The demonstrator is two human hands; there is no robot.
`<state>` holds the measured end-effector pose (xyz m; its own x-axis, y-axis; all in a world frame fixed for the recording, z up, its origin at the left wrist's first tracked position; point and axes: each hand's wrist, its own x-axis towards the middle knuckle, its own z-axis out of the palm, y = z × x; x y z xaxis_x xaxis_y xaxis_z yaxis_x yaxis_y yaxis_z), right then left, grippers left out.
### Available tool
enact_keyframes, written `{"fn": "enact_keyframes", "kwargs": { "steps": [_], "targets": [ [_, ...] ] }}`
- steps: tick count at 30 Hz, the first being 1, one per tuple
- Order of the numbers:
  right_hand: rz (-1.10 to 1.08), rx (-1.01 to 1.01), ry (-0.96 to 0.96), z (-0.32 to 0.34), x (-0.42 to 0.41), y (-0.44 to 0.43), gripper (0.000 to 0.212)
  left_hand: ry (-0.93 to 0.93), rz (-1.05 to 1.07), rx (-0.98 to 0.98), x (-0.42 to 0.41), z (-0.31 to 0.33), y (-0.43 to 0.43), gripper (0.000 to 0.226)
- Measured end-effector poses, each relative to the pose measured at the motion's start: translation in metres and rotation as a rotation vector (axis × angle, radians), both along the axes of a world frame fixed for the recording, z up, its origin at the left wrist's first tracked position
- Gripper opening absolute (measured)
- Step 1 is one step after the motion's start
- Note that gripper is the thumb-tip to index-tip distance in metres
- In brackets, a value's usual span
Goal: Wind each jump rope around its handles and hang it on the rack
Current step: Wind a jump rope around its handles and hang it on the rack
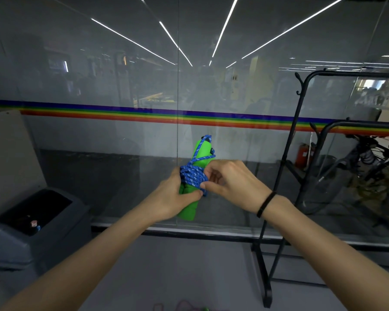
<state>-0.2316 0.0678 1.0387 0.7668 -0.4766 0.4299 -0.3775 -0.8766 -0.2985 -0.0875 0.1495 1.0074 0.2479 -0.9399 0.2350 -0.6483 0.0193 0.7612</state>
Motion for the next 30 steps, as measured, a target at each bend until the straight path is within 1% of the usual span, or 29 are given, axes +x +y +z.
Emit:
{"fn": "enact_keyframes", "kwargs": {
  "steps": [3, 7, 8, 10, 11, 12, 15, 19, 23, 24, 25, 26, 27, 29, 30],
  "targets": [
    [0.057, 0.025, 0.012, -0.003, -0.001, -0.004, 0.016, 0.057, -0.012, 0.024, 0.002, -0.007, -0.001, 0.05],
    [0.104, 0.043, 0.02, -0.007, -0.003, -0.007, 0.017, 0.192, -0.048, 0.059, 0.002, -0.013, -0.001, 0.06],
    [0.104, 0.031, 0.021, -0.009, -0.003, -0.007, 0.018, 0.233, -0.08, 0.064, 0.002, -0.013, -0.001, 0.054],
    [0.095, 0.004, 0.01, -0.012, -0.003, -0.006, 0.017, 0.29, -0.143, 0.068, 0.0, -0.01, 0.0, 0.029],
    [0.088, -0.011, 0.003, -0.012, -0.003, -0.005, 0.016, 0.312, -0.16, 0.071, 0.0, -0.009, 0.0, 0.023],
    [0.083, -0.025, -0.004, -0.013, -0.003, -0.004, 0.015, 0.328, -0.165, 0.071, -0.001, -0.007, 0.001, 0.022],
    [0.066, -0.062, -0.025, -0.012, 0.0, -0.002, 0.015, 0.344, -0.146, 0.056, -0.002, -0.005, 0.001, 0.031],
    [-0.048, -0.131, -0.064, -0.013, 0.009, 0.0, 0.018, 0.389, -0.11, 0.064, -0.006, -0.006, 0.0, 0.021],
    [-0.089, -0.163, -0.096, -0.017, 0.011, 0.001, 0.017, 0.411, -0.061, 0.099, -0.006, -0.01, -0.001, 0.034],
    [-0.084, -0.126, -0.126, -0.017, 0.01, 0.001, 0.014, 0.418, -0.054, 0.098, -0.005, -0.01, 0.0, 0.034],
    [-0.07, -0.037, -0.17, -0.016, 0.009, -0.001, 0.01, 0.428, -0.053, 0.101, -0.003, -0.01, 0.0, 0.034],
    [-0.037, 0.1, -0.218, -0.014, 0.008, -0.003, 0.005, 0.443, -0.053, 0.114, -0.002, -0.008, 0.0, 0.033],
    [0.024, 0.273, -0.26, -0.013, 0.007, -0.005, 0.005, 0.469, -0.058, 0.128, 0.0, -0.007, 0.0, 0.029],
    [0.183, 0.601, -0.311, -0.01, 0.002, -0.008, 0.014, 0.544, -0.08, 0.174, 0.003, -0.003, 0.002, 0.021],
    [0.238, 0.708, -0.317, -0.009, 0.0, -0.01, 0.016, 0.573, -0.109, 0.205, 0.004, -0.001, 0.004, 0.02]
  ]
}}
